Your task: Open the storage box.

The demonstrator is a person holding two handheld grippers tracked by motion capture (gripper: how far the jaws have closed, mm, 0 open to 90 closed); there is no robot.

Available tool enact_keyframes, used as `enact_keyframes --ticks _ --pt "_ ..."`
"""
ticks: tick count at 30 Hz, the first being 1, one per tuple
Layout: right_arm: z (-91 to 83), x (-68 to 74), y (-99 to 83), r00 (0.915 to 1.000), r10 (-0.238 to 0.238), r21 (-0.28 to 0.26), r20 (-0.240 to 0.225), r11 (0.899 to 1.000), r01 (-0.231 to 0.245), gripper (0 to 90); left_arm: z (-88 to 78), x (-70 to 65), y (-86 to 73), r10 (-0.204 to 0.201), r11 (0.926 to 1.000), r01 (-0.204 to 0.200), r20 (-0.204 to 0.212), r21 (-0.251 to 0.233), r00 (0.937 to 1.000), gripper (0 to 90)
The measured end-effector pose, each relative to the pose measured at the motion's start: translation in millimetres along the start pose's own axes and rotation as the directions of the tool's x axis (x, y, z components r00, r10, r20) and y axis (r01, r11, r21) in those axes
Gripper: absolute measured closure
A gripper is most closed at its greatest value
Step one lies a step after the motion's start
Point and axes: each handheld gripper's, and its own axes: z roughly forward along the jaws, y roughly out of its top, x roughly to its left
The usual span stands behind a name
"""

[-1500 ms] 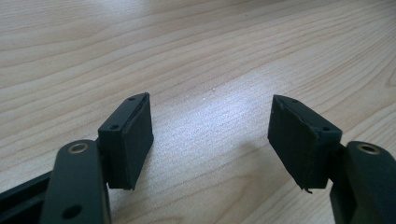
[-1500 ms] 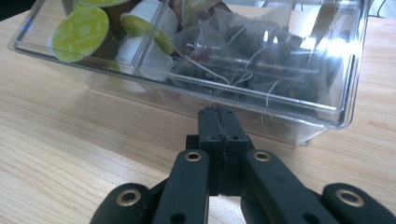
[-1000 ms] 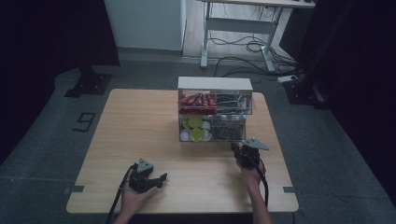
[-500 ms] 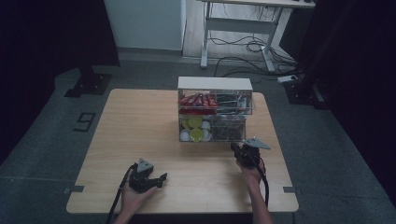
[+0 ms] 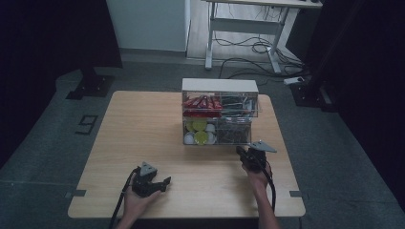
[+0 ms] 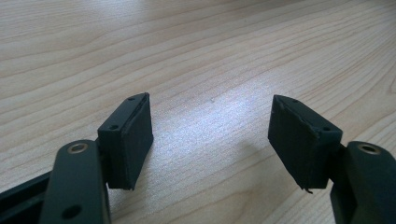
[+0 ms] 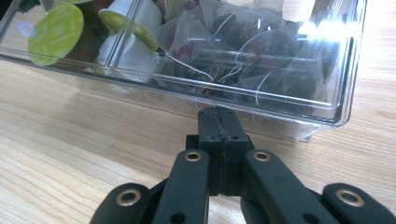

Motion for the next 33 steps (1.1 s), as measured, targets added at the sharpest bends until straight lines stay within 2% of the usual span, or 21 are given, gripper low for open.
enact_keyframes --ticks 7,16,20,23,33 --pt "-0.6 -3.1 -0.6 0.9998 0.012 -0.001 0.015 1.0 -0.012 89.5 0.1 0.0 0.0 0.0 1.0 0.0 0.0 -0.001 1.0 30.8" --pt "-2.4 -3.1 -0.9 0.9997 0.005 -0.01 0.025 1.0 -0.005 89.5 0.1 0.0 0.0 0.0 1.0 0.0 0.0 -0.001 1.0 30.8" --pt "-11.5 -2.8 4.9 0.9996 0.01 -0.061 0.028 0.998 -0.009 89.5 0.1 0.0 0.0 0.0 1.0 0.0 0.001 -0.001 1.0 30.8" --pt "-16.6 -4.5 7.4 0.9994 0.02 -0.078 0.028 0.997 -0.018 89.6 0.0 -0.1 0.1 0.001 1.0 -0.001 0.0 0.001 1.0 30.9" --pt "-17.7 -5.3 8.5 0.9994 0.023 -0.084 0.025 0.996 -0.021 89.5 0.1 -0.2 0.1 0.001 1.0 -0.001 0.0 0.001 1.0 30.8"
